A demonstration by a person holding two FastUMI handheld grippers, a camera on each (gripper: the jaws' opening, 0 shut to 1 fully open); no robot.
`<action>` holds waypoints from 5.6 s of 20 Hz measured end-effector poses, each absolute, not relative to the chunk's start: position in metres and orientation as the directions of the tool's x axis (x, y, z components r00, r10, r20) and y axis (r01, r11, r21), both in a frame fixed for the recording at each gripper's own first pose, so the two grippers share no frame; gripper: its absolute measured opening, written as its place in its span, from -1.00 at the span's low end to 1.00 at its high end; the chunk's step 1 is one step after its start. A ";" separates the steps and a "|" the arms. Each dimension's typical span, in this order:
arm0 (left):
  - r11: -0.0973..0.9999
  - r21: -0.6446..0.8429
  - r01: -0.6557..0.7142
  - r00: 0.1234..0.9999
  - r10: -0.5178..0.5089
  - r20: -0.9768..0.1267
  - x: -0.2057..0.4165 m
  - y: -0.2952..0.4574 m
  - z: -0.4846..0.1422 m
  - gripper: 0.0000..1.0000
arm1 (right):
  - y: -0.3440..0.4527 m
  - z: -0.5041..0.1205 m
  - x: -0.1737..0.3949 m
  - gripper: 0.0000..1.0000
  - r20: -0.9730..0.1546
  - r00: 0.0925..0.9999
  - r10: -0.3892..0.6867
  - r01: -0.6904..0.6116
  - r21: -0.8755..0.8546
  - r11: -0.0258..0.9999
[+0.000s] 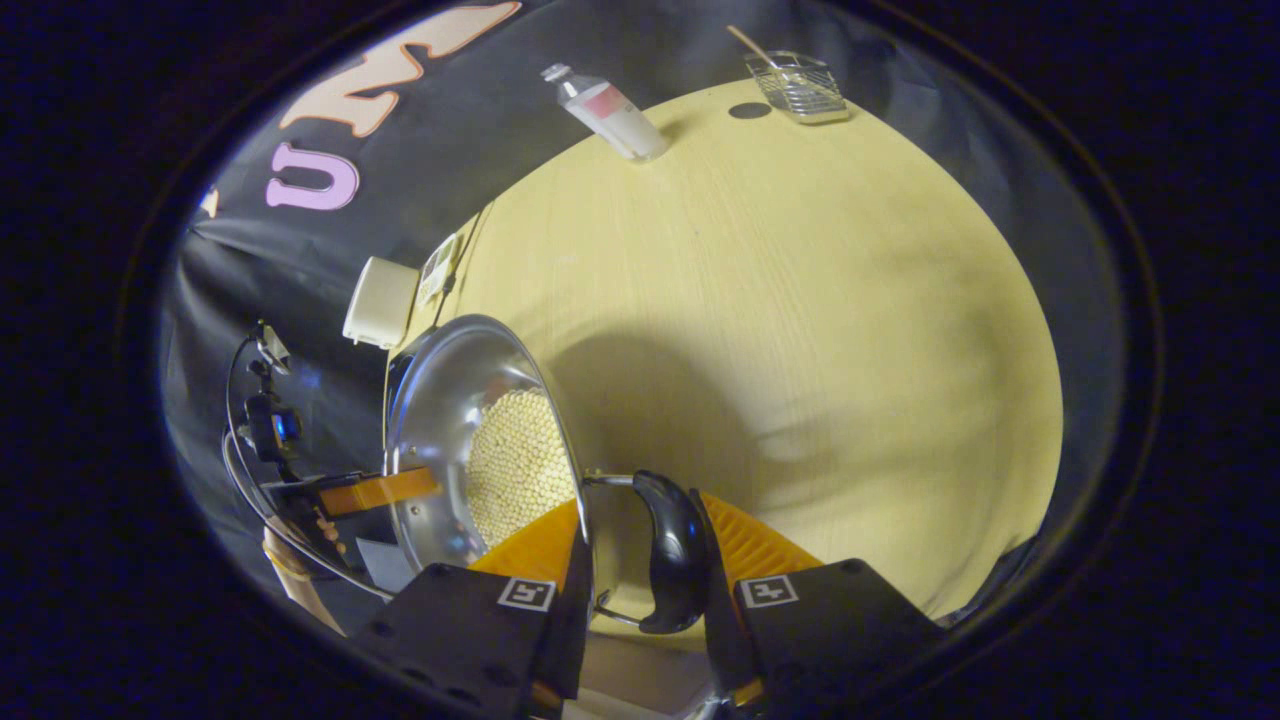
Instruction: First push the handle of the pot to place it horizontally, then grasp the pot with both hands and set it on the induction cooktop.
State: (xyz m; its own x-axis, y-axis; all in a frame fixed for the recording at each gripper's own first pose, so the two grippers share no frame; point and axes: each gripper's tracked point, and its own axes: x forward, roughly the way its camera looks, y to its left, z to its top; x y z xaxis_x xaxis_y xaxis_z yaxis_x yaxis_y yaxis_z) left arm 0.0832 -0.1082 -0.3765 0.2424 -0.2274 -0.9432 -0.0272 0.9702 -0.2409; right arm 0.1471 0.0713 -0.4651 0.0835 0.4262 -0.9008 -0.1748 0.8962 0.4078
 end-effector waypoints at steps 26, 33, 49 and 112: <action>0.950 -0.295 0.100 0.309 -0.312 -0.898 0.054 0.164 -0.361 0.22 | 0.313 -0.448 -0.011 0.05 -0.909 0.193 0.370 -0.118 0.353 0.928; 0.960 -0.270 0.075 0.380 -0.278 -0.882 0.088 0.208 -0.360 0.22 | 0.375 -0.451 0.022 -0.07 -0.890 0.231 0.393 -0.142 0.369 0.919; 0.986 -0.157 0.047 0.518 -0.159 -0.840 0.162 0.245 -0.377 0.22 | 0.433 -0.493 0.094 0.05 -0.832 0.352 0.429 -0.144 0.404 0.903; 0.982 -0.072 -0.175 0.912 0.135 -0.387 0.132 0.002 -0.155 0.94 | 0.172 -0.273 0.159 0.99 -0.441 0.775 0.453 -0.360 0.281 0.890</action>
